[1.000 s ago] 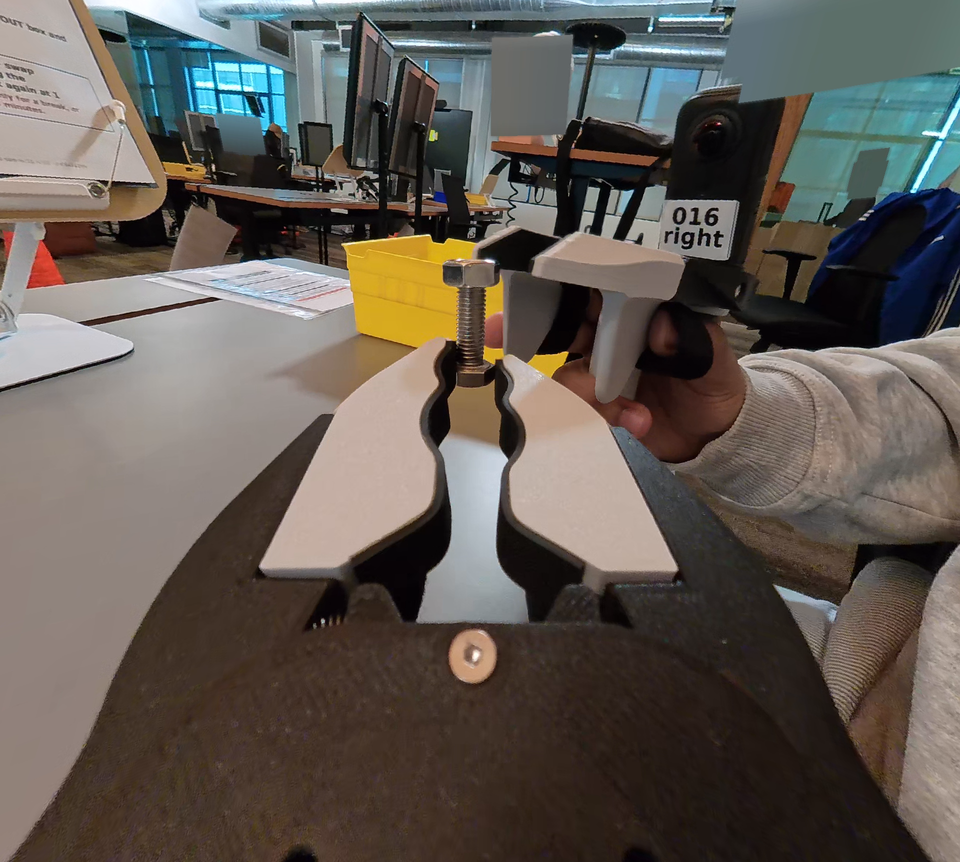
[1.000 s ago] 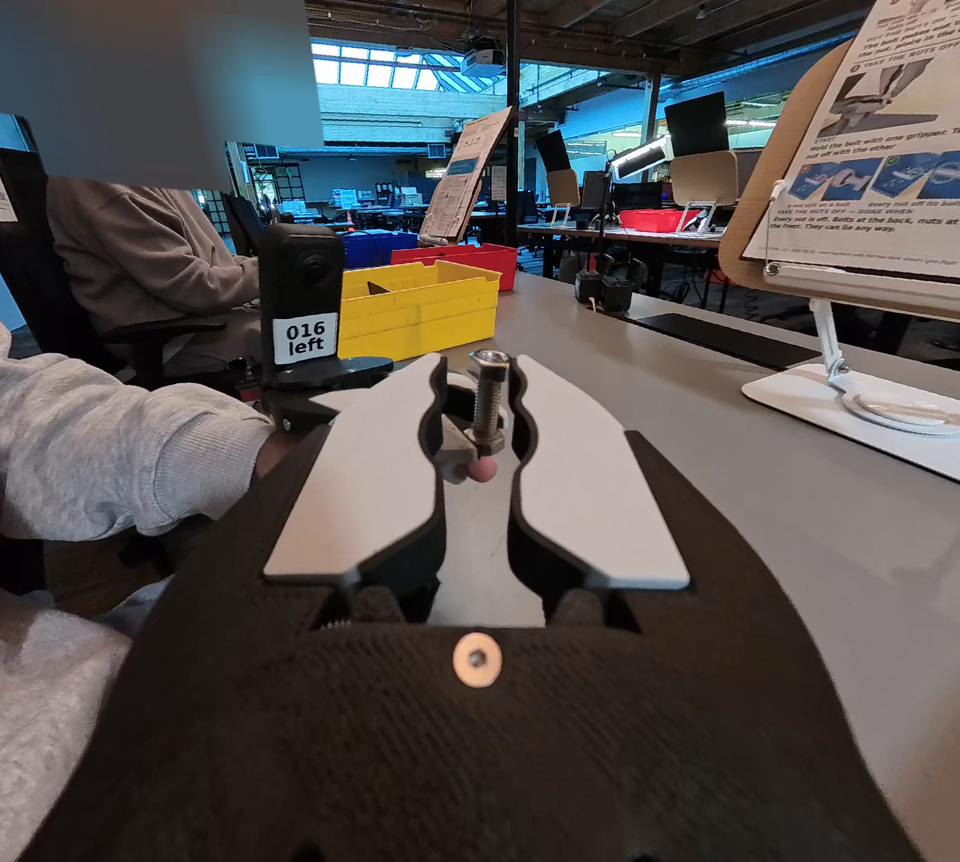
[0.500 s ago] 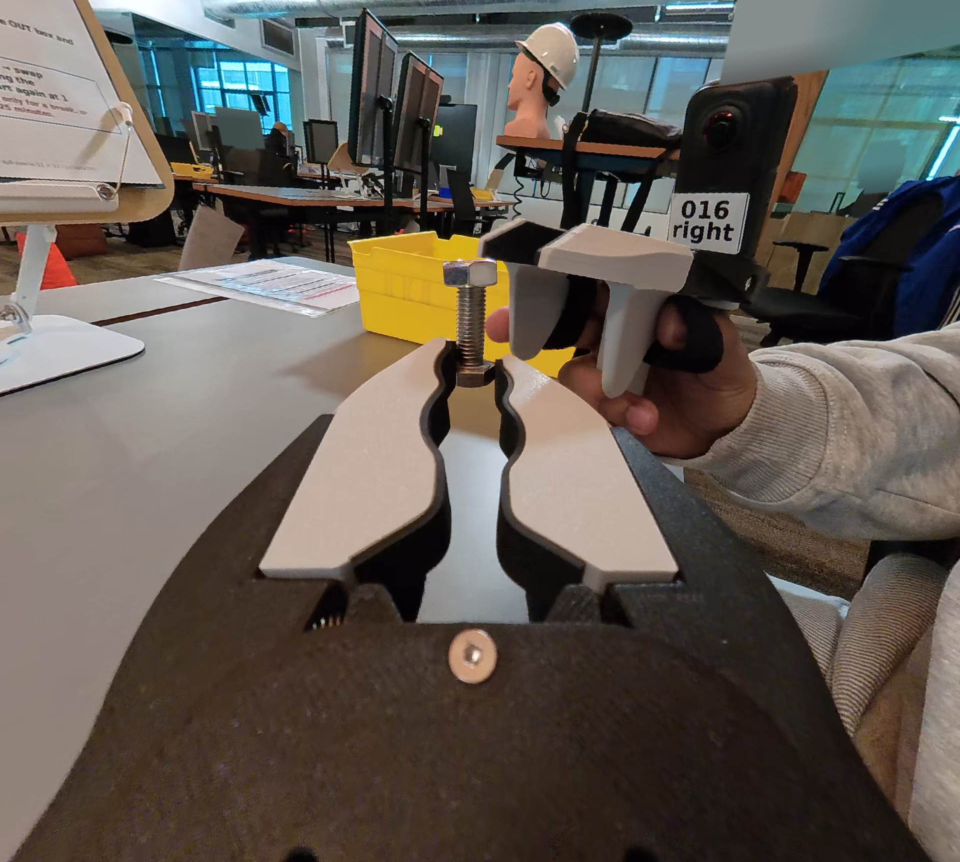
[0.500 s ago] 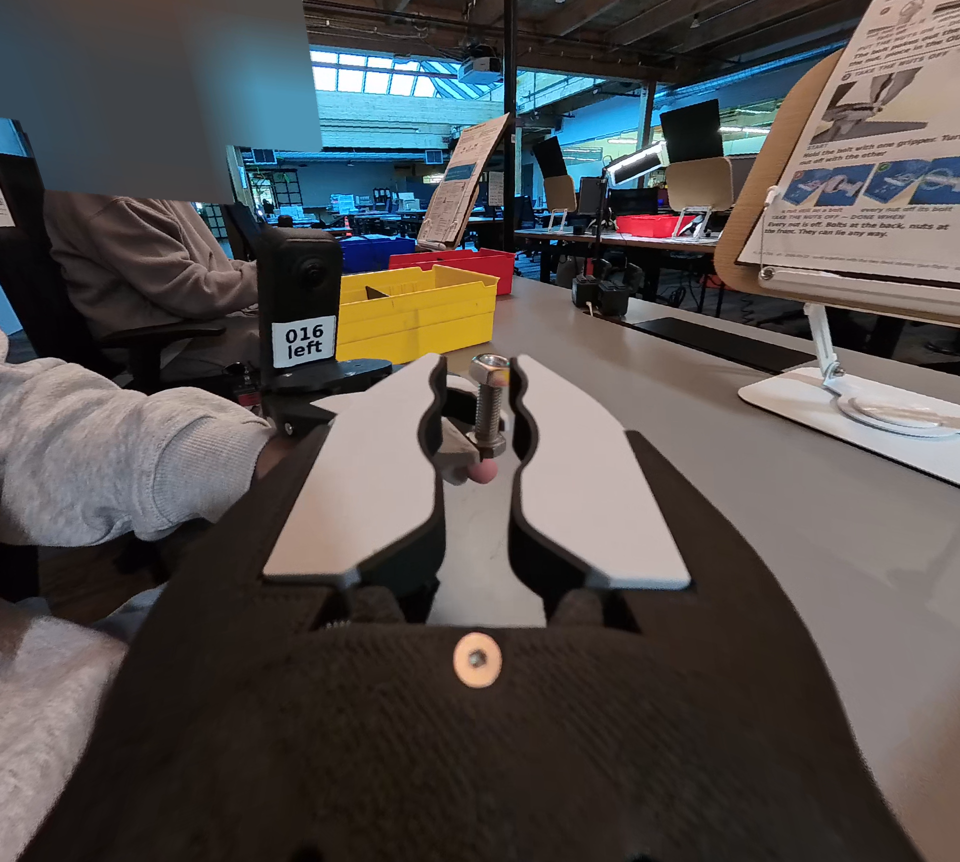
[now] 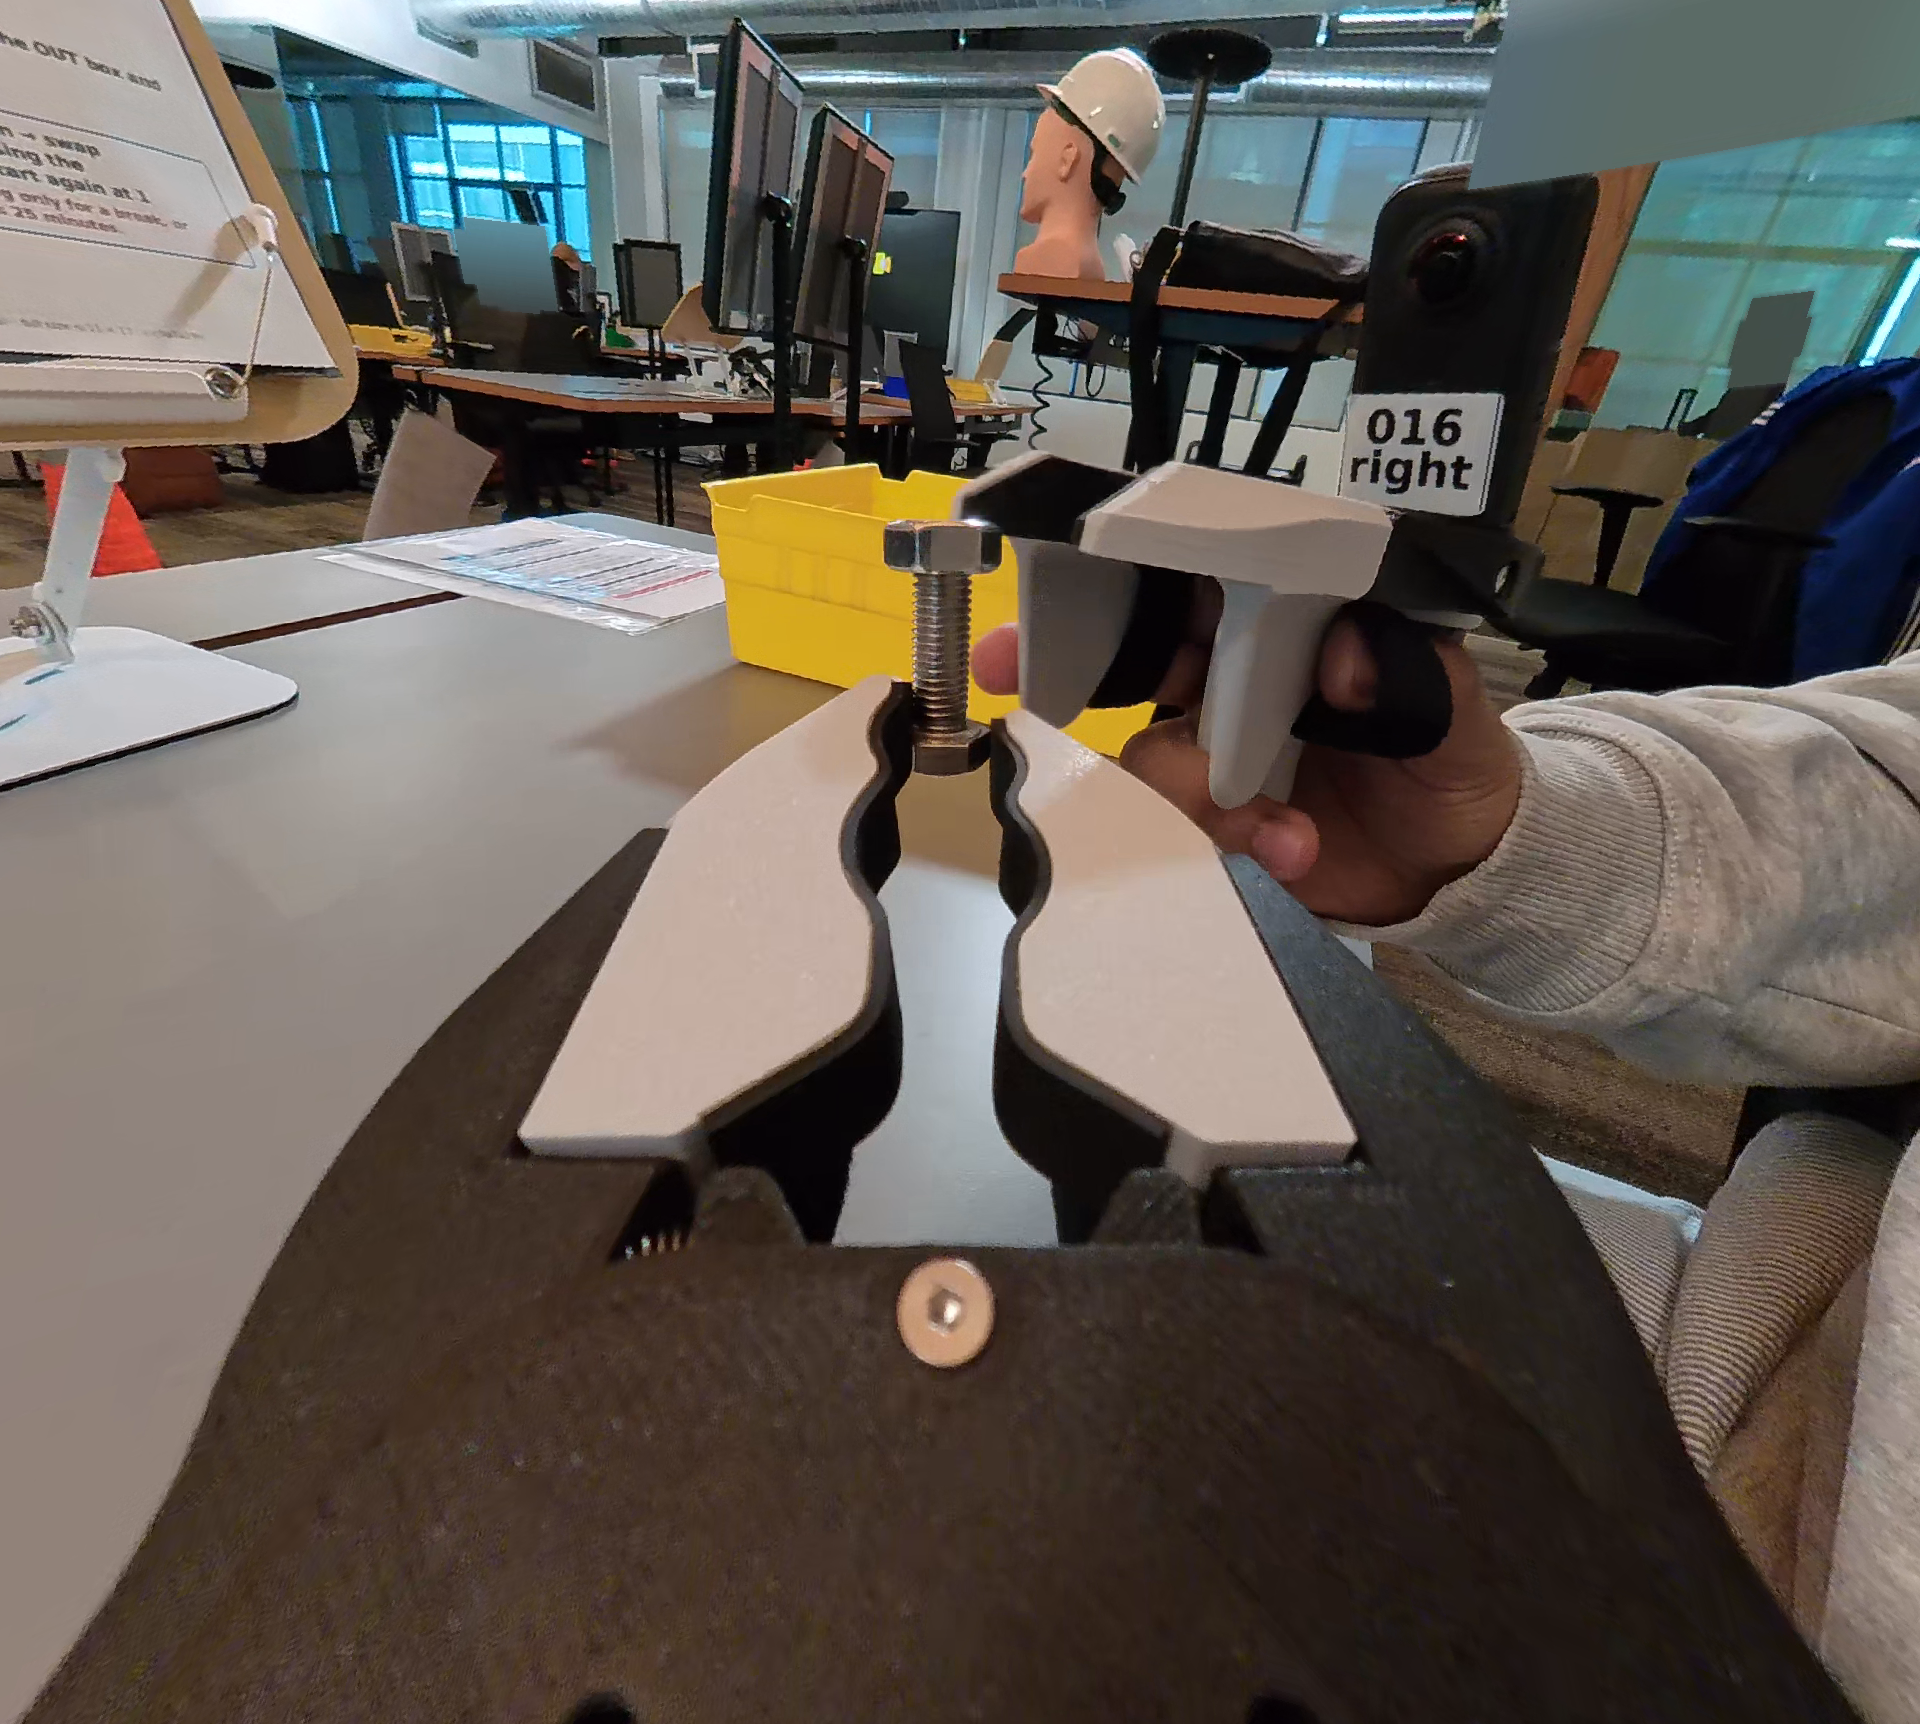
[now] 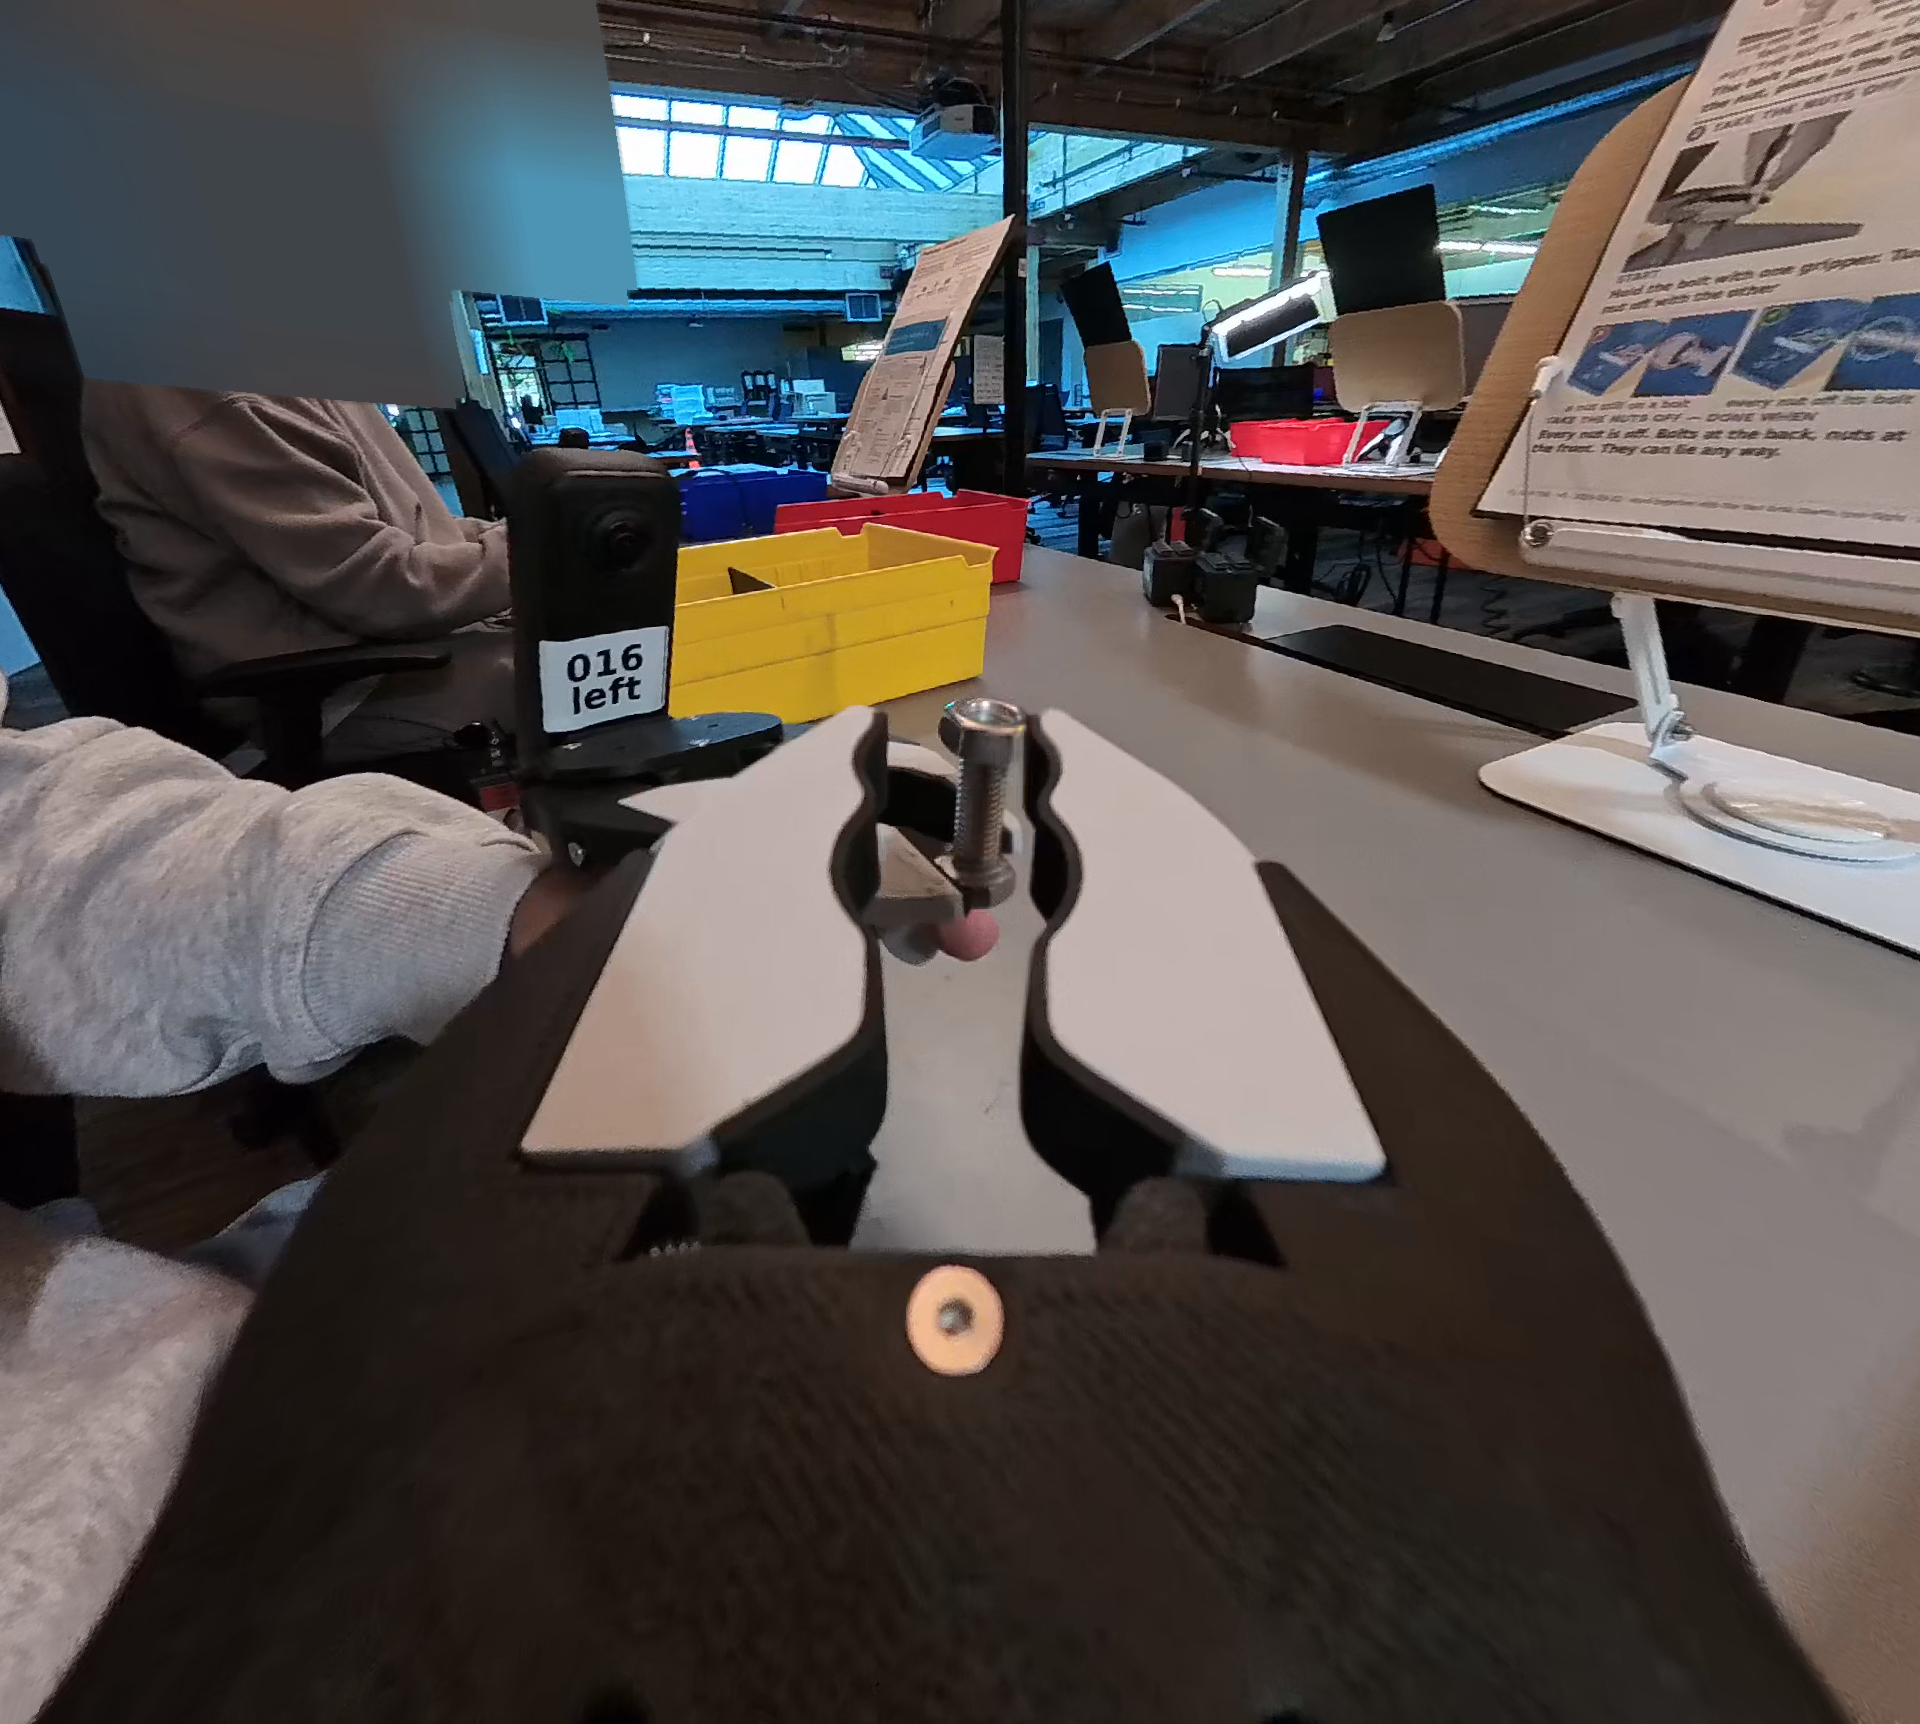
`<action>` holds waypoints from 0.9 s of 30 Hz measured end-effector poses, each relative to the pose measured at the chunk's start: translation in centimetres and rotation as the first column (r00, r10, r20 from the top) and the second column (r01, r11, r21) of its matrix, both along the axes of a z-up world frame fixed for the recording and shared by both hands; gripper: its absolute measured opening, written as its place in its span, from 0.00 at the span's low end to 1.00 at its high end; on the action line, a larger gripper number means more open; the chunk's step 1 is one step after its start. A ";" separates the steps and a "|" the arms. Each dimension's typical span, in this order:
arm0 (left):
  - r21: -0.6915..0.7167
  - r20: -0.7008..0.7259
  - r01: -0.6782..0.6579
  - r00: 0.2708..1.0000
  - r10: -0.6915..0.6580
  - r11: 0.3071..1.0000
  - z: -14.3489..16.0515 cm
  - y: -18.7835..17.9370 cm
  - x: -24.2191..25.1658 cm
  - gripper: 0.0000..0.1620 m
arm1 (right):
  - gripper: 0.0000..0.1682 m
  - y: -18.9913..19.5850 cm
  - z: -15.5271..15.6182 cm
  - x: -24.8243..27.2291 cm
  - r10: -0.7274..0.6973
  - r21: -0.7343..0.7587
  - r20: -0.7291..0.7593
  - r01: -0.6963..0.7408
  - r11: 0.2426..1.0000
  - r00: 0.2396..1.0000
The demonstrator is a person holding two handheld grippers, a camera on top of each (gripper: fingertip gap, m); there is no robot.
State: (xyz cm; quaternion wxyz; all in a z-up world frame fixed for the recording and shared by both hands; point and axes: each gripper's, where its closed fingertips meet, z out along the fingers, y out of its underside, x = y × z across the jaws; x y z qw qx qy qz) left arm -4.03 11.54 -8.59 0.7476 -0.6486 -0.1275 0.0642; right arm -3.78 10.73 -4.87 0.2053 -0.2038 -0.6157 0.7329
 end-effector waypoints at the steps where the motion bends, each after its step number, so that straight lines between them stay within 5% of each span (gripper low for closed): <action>1: -0.001 -0.001 0.002 1.000 -0.002 1.000 0.0 0.0 0.1 0.10 | 0.16 0.0 -0.1 -0.1 -0.002 -0.001 0.004 0.002 1.000 1.000; 11: -0.003 0.003 -0.004 1.000 0.004 1.000 -0.1 0.0 -0.1 0.10 | 0.11 -0.4 -0.1 0.4 0.033 0.007 0.001 -0.033 0.999 0.999; 18: -0.003 0.004 -0.001 1.000 0.001 1.000 -0.1 0.0 -0.1 0.10 | 0.21 -0.4 -0.3 -0.1 0.016 -0.010 0.028 -0.016 1.000 0.999; 27: 0.002 0.009 -0.005 1.000 0.005 1.000 0.0 -0.1 -0.2 0.10 | 0.13 -0.5 -0.1 0.4 0.033 0.003 0.004 -0.033 0.999 0.999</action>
